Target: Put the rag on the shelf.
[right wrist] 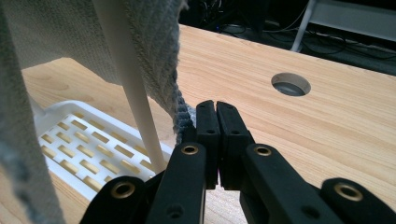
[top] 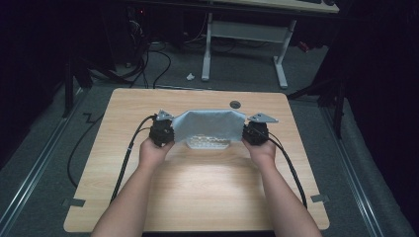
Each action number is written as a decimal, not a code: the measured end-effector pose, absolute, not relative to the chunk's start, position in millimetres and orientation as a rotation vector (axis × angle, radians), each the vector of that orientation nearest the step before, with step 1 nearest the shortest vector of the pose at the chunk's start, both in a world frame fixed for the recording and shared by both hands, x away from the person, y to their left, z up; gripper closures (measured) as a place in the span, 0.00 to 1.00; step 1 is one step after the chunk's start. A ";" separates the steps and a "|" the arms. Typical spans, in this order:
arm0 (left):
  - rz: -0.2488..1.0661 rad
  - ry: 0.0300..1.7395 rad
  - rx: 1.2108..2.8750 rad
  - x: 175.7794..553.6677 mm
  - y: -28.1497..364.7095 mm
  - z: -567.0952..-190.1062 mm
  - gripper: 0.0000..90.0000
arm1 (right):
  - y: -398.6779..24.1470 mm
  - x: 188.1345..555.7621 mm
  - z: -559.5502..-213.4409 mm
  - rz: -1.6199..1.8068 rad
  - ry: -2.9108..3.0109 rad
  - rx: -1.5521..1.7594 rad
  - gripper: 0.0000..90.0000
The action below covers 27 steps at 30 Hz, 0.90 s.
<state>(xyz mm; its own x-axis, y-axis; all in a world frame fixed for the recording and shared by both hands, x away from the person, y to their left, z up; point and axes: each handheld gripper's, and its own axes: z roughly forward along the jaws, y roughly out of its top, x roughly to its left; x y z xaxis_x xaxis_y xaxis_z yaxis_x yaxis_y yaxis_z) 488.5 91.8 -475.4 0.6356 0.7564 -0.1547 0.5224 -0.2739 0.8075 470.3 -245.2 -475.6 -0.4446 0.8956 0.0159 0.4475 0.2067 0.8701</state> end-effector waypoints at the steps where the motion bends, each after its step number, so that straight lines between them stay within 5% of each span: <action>1: 0.326 1.008 1.949 488.2 92.5 -475.7 0.96 | -245.2 470.3 -475.6 1.169 1.984 1.243 0.99; 12: 0.365 1.054 1.866 483.8 112.9 -466.9 0.73 | -257.9 466.6 -470.2 1.184 1.946 1.254 0.91; 27: 0.381 1.060 1.844 479.8 125.0 -459.6 0.72 | -263.8 466.8 -466.9 1.184 1.936 1.266 0.84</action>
